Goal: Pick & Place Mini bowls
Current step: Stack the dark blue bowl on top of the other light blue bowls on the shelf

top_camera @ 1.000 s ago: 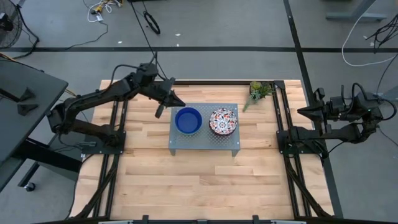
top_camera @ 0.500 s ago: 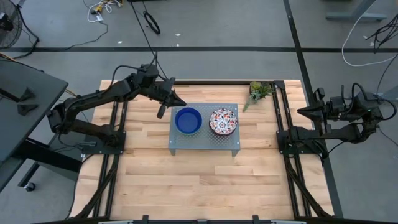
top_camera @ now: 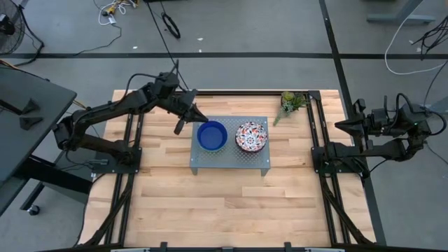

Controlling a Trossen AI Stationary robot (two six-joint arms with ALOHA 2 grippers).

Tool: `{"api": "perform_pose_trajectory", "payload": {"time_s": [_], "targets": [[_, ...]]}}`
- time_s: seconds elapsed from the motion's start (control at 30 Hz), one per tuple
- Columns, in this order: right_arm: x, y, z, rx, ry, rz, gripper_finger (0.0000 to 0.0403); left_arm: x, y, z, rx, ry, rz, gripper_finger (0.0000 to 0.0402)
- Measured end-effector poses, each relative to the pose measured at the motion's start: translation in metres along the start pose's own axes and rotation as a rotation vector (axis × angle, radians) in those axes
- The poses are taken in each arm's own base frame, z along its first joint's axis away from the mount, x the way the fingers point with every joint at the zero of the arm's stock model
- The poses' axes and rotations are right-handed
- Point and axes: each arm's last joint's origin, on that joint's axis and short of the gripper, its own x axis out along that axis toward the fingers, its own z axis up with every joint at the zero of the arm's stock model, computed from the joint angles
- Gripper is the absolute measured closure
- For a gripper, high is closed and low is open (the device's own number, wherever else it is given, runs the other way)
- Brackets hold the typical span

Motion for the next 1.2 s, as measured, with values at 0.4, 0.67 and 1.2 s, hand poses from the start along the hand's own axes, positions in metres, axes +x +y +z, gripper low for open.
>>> {"api": "perform_pose_trajectory", "payload": {"time_s": [0.4,0.67,1.2], "targets": [[0.0,0.0,0.0,0.0,0.0,0.0,0.038,0.0,-0.002,-0.008,0.016,0.068,-0.016,0.0401],[0.0,0.0,0.0,0.0,0.0,0.0,0.038,0.0,-0.002,-0.013,0.035,0.111,-0.003,0.0401],[0.0,0.0,0.0,0.0,0.0,0.0,0.038,-0.001,-0.003,-0.019,0.042,0.181,0.023,0.0401]]}}
